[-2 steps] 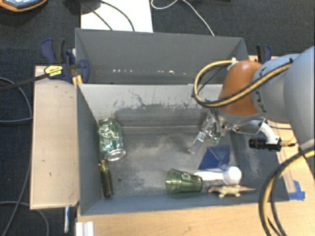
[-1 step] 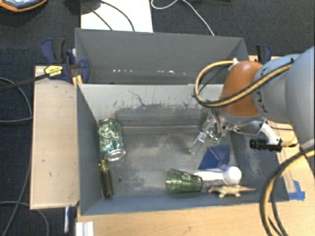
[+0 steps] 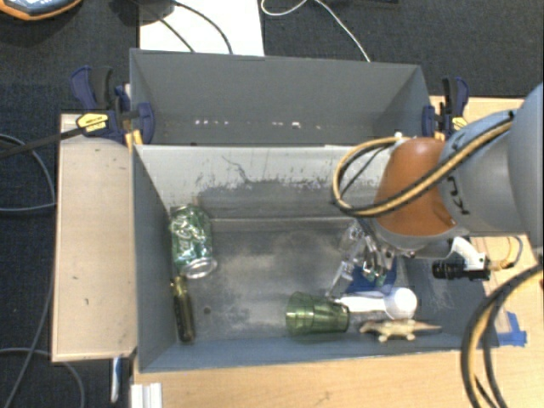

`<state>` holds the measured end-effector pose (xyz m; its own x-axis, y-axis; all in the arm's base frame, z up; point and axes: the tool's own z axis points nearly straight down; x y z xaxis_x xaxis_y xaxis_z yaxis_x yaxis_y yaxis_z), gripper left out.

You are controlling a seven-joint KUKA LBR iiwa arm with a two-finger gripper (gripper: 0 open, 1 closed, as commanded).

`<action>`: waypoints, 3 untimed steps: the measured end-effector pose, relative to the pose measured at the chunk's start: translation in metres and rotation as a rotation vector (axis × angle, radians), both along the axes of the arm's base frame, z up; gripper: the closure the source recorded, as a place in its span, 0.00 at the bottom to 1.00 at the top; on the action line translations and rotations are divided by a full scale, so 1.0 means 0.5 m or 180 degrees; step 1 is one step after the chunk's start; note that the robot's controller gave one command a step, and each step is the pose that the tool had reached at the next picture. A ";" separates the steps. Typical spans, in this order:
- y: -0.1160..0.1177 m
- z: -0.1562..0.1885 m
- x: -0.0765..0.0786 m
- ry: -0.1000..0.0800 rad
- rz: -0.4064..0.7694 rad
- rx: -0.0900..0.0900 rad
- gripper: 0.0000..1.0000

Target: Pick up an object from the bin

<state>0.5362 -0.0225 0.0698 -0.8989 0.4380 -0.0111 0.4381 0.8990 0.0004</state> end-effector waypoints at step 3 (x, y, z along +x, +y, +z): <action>-0.162 0.002 -0.104 -0.0020 -0.1361 0.0011 1.00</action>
Offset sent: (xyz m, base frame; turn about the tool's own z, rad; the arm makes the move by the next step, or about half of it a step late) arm -0.0404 -0.0691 0.0043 0.0850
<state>0.4845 -0.1033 0.0706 -0.6362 0.7714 -0.0138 0.7714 0.6363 0.0069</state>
